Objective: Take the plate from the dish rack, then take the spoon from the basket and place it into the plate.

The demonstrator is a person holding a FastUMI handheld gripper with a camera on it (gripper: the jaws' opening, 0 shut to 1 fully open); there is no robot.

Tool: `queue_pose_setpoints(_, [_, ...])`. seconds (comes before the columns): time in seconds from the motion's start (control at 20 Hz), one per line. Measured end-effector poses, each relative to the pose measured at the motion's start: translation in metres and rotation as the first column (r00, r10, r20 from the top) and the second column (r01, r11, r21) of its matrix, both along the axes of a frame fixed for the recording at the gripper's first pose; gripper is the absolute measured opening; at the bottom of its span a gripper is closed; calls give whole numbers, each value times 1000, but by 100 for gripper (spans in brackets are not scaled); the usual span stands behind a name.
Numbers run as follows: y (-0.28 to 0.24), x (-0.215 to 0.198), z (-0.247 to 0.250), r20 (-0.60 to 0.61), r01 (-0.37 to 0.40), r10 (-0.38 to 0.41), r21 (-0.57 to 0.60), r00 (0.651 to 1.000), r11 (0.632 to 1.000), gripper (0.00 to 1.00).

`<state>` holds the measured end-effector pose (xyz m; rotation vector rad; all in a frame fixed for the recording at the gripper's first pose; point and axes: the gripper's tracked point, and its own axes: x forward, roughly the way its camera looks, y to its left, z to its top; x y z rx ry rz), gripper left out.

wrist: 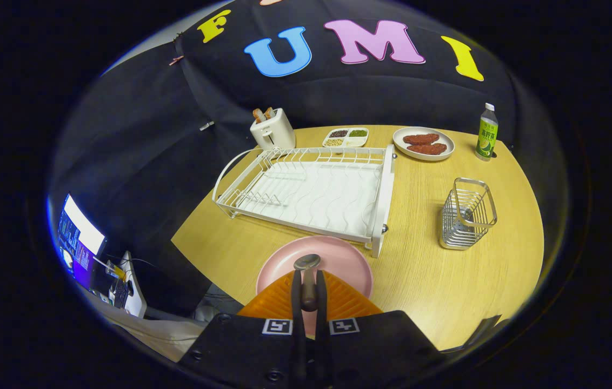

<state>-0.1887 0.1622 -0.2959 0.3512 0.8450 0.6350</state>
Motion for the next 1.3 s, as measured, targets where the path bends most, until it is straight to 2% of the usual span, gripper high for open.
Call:
queue_pose_setpoints(0.5, [24,2,-32,-48,-13,14,28,999,1000,12])
queue_pose_setpoints(0.8, [18,-23,-68,-112,-67,58,-85,992,994,20])
queue_pose_setpoints(0.95, [18,-23,-75,-131,-47,34,-95,991,994,39])
queue_pose_setpoints(1.0, [17,-21,-76,-131,-39,26,-101,991,994,51])
queue_pose_setpoints(1.05, [16,-21,-74,-133,-33,20,-101,991,994,53])
queue_pose_setpoints(1.1, [16,-21,-73,-135,-30,17,-99,991,995,66])
queue_pose_setpoints(1.15, [16,-20,-72,-139,-28,15,-96,990,995,75])
queue_pose_setpoints(1.2, [17,-19,-72,-141,-27,14,-95,990,995,89])
queue_pose_setpoints(1.3, [16,-19,-69,-140,-24,11,-93,990,995,93])
